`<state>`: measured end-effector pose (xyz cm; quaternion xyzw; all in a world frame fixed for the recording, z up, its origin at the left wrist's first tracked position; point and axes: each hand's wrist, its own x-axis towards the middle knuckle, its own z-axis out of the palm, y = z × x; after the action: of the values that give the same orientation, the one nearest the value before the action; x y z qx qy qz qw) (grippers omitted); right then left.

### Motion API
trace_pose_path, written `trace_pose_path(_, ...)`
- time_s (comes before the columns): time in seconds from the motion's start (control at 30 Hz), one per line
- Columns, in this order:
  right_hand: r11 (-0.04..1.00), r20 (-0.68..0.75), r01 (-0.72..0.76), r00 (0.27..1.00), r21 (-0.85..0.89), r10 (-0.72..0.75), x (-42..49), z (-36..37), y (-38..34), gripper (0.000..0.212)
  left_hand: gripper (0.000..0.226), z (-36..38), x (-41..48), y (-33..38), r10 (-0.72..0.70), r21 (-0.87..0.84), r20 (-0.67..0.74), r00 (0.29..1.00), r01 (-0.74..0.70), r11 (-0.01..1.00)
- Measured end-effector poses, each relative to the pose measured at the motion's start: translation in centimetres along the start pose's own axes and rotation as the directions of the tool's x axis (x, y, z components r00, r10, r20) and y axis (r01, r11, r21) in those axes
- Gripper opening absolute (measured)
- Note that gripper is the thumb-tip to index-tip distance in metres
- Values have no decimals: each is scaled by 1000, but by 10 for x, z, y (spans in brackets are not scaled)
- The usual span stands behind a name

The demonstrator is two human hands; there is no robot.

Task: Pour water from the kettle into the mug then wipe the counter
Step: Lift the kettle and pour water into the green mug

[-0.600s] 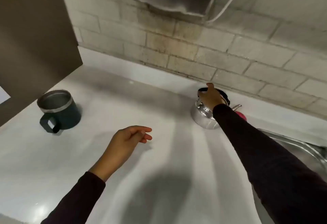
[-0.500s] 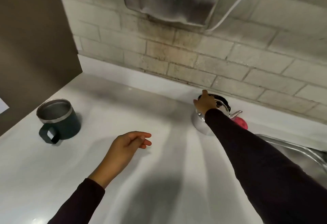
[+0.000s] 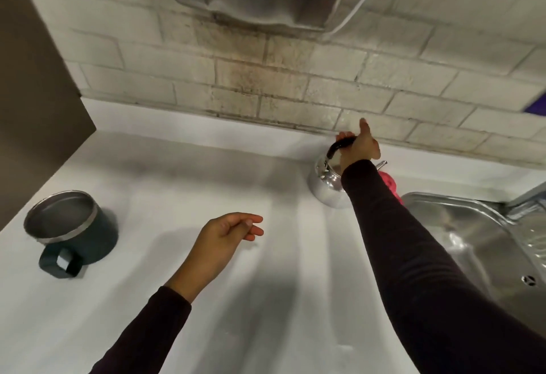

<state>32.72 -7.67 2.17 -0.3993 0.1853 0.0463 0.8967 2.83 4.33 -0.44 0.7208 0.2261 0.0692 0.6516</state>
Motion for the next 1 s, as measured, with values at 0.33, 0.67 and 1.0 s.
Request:
trace_pose_path(0.33,827,295,-75,913,-556,281,-40,-7,-49,30,27,-33,-16,4,58,-11,-60,996,-59,998)
trace_pose_path(0.67,96,751,745,651,-660,109,-163,20,-56,12,26,-83,-66,-5,114,-47,-221,969,-127,991)
trace_pose_path(1.0,138,885,934,256,-331,390,-249,69,12,16,23,-132,-122,-34,60,-78,-400,915,-99,992)
